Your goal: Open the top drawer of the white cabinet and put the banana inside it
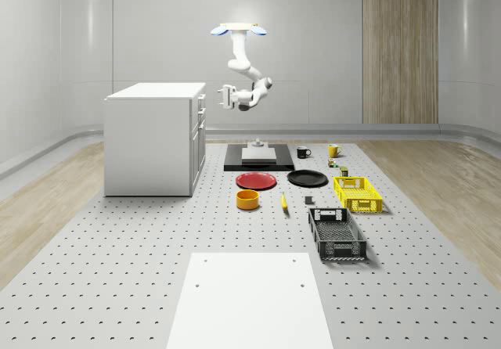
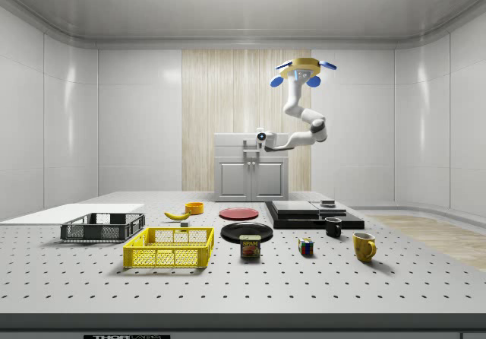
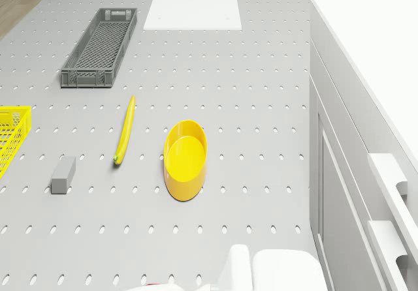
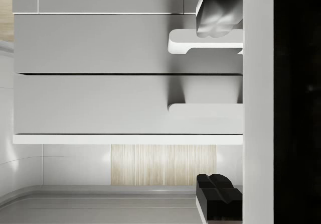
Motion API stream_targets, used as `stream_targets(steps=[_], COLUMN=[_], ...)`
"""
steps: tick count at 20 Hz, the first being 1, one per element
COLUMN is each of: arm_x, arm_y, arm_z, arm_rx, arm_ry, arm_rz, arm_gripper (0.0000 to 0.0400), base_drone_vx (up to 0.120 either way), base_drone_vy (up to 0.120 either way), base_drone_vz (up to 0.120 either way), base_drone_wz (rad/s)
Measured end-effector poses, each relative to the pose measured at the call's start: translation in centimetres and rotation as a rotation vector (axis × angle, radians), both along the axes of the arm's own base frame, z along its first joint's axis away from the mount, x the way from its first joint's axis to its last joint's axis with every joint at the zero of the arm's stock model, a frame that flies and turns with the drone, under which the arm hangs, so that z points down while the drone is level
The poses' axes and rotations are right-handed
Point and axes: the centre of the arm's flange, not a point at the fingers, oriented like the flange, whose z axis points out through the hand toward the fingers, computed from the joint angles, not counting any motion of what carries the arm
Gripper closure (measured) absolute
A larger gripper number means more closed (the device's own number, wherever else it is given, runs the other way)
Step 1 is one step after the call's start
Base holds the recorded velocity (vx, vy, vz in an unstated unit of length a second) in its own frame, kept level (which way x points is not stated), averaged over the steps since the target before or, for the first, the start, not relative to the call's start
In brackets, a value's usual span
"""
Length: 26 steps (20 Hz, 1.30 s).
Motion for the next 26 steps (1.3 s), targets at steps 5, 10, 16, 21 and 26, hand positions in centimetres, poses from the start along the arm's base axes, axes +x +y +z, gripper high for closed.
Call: stream_targets(steps=[5,10,16,21,26], arm_x=[0.0,0.1,1.9,3.7,4.6], arm_y=[1.0,1.3,1.5,1.5,1.9], arm_z=[0.0,-0.1,0.0,0.0,0.0], arm_rx=[0.0,0.0,0.0,0.0,0.0], arm_ry=[0.0,0.0,0.0,0.0,0.0], arm_rz=[0.0,0.0,0.0,0.0,0.0], arm_gripper=[0.0,0.0,0.0,0.0,0.0], base_drone_vx=[0.0,0.0,0.0,0.0,0.0], base_drone_vy=[-0.12,-0.024,0.0,0.0,0.0], base_drone_vz=[0.0,0.0,0.0,0.0,0.0], base_drone_wz=[0.0,0.0,0.0,0.0,0.0])
